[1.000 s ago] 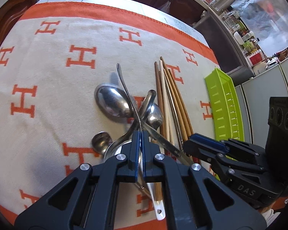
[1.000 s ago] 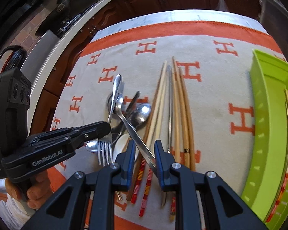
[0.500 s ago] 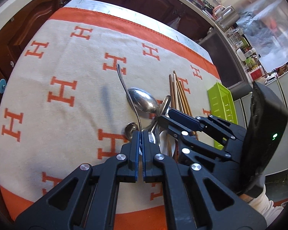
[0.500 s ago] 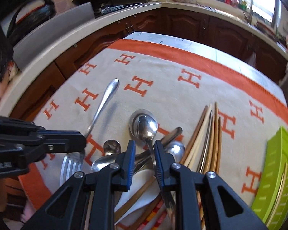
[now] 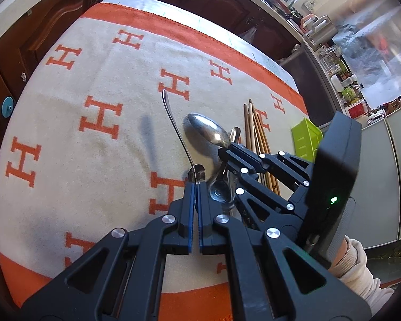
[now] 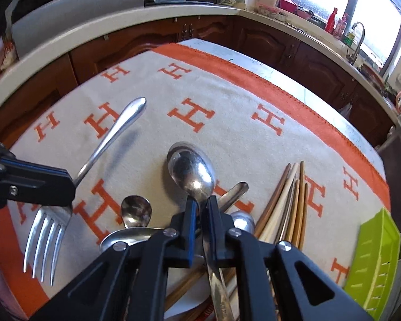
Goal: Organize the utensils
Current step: 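Grasp a steel fork with the left gripper while the right gripper grasps a steel spoon, then carry fork and spoon into the green tray and open both grippers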
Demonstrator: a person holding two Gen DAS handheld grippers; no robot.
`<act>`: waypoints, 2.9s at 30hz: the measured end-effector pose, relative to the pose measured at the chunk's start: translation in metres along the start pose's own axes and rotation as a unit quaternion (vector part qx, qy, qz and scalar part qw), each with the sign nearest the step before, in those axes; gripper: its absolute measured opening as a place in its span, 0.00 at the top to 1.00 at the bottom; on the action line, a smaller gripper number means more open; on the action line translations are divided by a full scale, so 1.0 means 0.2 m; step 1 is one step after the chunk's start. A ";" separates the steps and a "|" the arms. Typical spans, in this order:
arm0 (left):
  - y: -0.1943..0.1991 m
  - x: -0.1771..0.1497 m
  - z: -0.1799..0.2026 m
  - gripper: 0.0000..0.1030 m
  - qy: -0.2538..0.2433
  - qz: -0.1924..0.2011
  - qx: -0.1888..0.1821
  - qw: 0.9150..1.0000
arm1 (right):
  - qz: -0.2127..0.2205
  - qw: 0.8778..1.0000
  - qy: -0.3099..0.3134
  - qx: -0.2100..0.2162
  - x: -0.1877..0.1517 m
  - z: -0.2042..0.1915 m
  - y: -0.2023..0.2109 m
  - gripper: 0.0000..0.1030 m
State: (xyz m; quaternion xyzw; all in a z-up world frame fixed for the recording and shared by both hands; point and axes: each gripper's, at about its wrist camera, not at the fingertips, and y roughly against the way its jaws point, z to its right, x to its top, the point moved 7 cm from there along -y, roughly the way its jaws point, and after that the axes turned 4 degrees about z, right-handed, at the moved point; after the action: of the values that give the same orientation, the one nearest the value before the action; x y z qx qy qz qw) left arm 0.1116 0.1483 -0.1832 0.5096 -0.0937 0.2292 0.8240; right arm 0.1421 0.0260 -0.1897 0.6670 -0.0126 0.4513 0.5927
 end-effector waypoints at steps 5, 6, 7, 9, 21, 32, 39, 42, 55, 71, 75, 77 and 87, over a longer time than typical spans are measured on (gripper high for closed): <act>0.00 -0.01 0.03 1.00 -0.003 -0.002 -0.005 1.000 | 0.024 0.995 -0.077 0.054 0.00 0.08 0.10 0.93; 0.00 -0.01 0.04 1.00 -0.006 -0.003 -0.008 1.000 | 0.026 0.993 -0.095 0.064 -0.01 0.10 0.12 0.94; 0.00 -0.02 0.05 1.00 -0.008 -0.003 -0.010 1.000 | 0.027 0.991 -0.108 0.073 -0.01 0.12 0.13 0.94; 0.01 -0.03 0.10 1.00 -0.018 -0.005 -0.016 1.000 | 0.033 0.984 -0.144 0.100 -0.03 0.16 0.18 0.94; 0.05 -0.12 0.44 1.00 -0.079 -0.015 -0.046 0.996 | 0.080 0.930 -0.300 0.195 -0.21 0.38 0.47 0.95; 0.13 -0.24 0.96 1.00 -0.168 -0.025 -0.083 0.982 | 0.153 0.895 -0.363 0.209 -0.38 0.60 0.85 0.98; 0.12 -0.32 1.38 1.00 -0.224 -0.029 -0.118 0.967 | 0.158 0.904 -0.375 0.131 -0.51 0.82 1.20 0.98; 0.08 -0.35 1.55 1.00 -0.244 -0.031 -0.129 0.961 | 0.125 0.906 -0.394 0.089 -0.59 0.94 1.24 0.98; -0.50 -0.48 1.60 1.00 -0.262 -0.086 -0.045 0.960 | 0.035 0.908 -0.415 0.035 -0.74 1.14 0.93 0.98; -0.45 -0.47 1.40 0.63 -0.255 -0.073 0.051 0.963 | -0.050 0.915 -0.400 -0.009 -0.79 1.11 0.61 0.72; -0.38 -0.45 1.31 0.63 -0.257 -0.058 0.083 0.961 | -0.048 0.920 -0.389 -0.023 -0.81 1.09 0.66 0.65; -0.36 -0.41 1.28 0.63 -0.252 -0.056 0.091 0.962 | -0.049 0.921 -0.386 -0.025 -0.82 1.06 0.68 0.65; -0.20 -0.38 1.07 0.63 -0.224 -0.037 0.129 0.965 | -0.049 0.929 -0.365 -0.036 -0.83 0.91 0.77 0.65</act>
State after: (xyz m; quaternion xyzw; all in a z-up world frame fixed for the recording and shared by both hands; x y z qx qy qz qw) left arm 0.0806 -0.0770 -0.1446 0.6528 -0.2266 0.0890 0.7173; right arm 0.0659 -0.2515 -0.1529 0.7638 -0.2113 0.1459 0.5922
